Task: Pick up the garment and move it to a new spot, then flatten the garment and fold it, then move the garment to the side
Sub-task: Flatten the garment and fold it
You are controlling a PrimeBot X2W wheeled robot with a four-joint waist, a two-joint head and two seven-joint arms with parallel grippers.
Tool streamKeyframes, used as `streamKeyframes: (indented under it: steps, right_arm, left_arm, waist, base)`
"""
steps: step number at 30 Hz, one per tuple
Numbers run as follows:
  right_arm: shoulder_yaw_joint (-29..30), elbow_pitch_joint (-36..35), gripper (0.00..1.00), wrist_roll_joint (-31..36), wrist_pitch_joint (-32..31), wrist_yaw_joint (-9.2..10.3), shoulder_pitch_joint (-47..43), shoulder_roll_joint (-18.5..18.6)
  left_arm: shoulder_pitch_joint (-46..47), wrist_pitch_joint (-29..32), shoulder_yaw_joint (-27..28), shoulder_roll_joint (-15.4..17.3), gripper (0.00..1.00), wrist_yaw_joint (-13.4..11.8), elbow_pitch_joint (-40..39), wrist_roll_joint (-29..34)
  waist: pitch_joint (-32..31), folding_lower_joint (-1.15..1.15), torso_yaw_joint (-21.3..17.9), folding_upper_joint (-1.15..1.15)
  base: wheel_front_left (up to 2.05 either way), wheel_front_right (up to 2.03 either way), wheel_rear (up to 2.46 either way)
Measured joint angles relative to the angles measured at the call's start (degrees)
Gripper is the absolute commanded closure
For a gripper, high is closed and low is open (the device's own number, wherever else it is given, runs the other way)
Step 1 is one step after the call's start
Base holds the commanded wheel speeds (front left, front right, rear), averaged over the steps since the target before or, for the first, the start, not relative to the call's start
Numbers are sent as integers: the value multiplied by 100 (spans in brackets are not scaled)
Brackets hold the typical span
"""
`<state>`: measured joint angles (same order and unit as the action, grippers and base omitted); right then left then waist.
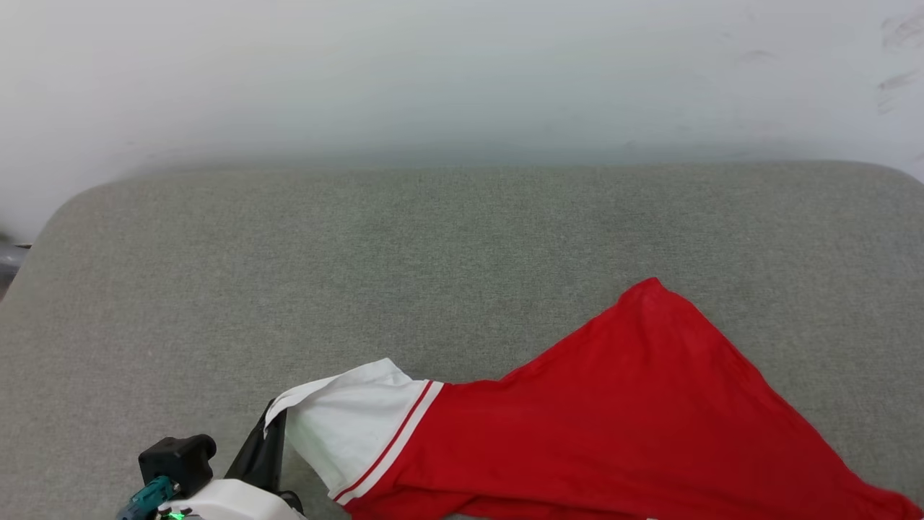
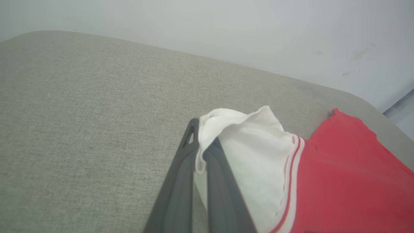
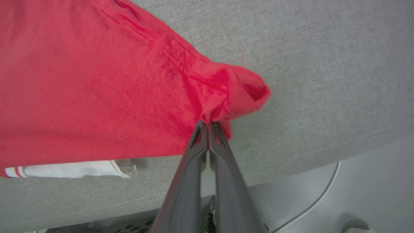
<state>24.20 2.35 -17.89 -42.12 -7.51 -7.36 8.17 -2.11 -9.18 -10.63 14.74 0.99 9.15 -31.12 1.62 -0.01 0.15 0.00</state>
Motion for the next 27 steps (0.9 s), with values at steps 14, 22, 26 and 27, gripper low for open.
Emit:
streamKeyframes:
  steps: [14, 22, 26, 27]
  right_arm:
    - [-91, -30, 0, -110, 3156, 0, 165, -485]
    - [-764, 1022, 0, -177, 3263, 0, 1471, -53]
    - [-1179, 1440, 0, -357, 2622, 0, 2170, 358]
    - [-1244, 1523, 0, -372, 2420, 0, 2339, 469]
  left_arm:
    - [70, 93, -170, 8, 100, -47, -148, 20]
    - [493, 37, -311, -77, 100, 4, -257, 76]
    - [693, -24, -412, -151, 100, 58, -289, 114]
    - [766, -43, -436, -178, 100, 87, -289, 120]
  waist:
    - [-1, 1, 2, 0]
    - [272, 2, 311, 0]
    - [480, 2, 529, 0]
    - [550, 2, 581, 0]
  base:
    - [0, 0, 0]
    - [0, 0, 0]
    - [0, 0, 0]
    - [0, 0, 0]
